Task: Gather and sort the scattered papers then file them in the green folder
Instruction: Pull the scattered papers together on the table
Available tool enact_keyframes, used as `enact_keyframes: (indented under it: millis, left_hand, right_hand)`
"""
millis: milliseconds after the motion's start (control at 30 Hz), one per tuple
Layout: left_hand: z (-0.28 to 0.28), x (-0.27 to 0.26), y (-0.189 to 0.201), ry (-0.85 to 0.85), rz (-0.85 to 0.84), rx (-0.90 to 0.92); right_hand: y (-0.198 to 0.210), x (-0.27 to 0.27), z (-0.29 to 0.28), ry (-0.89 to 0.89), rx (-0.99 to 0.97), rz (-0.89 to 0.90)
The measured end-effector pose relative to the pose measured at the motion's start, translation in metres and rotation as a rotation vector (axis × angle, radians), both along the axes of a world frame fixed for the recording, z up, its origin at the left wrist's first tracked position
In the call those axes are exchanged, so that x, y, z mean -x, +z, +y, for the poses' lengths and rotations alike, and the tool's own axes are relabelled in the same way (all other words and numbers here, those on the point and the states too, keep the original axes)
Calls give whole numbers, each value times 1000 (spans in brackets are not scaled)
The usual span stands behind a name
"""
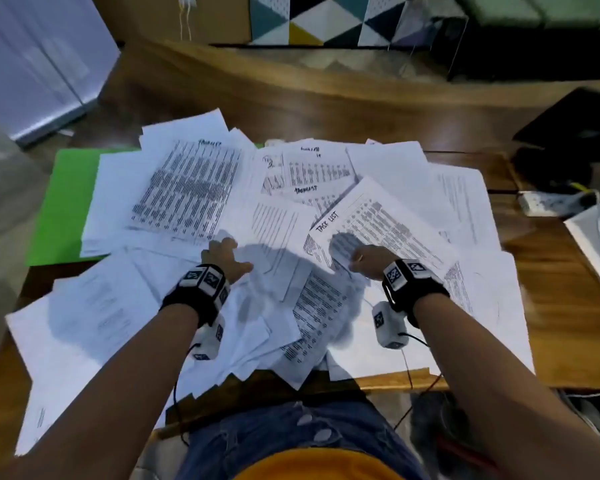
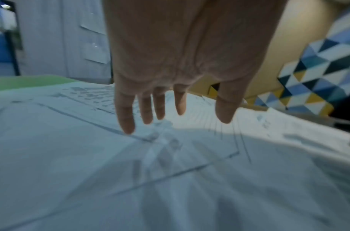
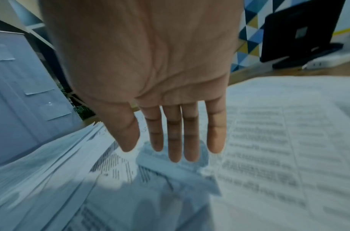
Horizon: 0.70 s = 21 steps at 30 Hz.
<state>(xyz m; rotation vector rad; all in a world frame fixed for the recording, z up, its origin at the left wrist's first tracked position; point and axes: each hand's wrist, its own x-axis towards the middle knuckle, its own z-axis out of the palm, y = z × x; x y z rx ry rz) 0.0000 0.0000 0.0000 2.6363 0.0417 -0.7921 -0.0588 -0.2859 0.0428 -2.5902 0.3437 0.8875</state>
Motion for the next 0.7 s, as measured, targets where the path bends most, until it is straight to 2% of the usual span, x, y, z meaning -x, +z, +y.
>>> enact_keyframes:
  millis: [67, 133, 300, 533, 700]
  left_hand:
    - [-3, 9, -6, -77, 29, -140]
    - [-8, 20, -15, -126, 96, -184]
    - [-14, 32, -23, -91, 180, -168]
    - [-26, 39, -18, -117, 197, -141]
    - [-37, 49, -19, -174, 190, -118]
  right_hand:
    - [-12, 2, 6, -64, -77, 26]
    - [-24, 6, 15, -96, -135, 48]
    - [-43, 2, 35, -166, -241, 2]
    - [-61, -13, 59, -442, -464, -55]
    - [-59, -21, 64, -440, -369, -115]
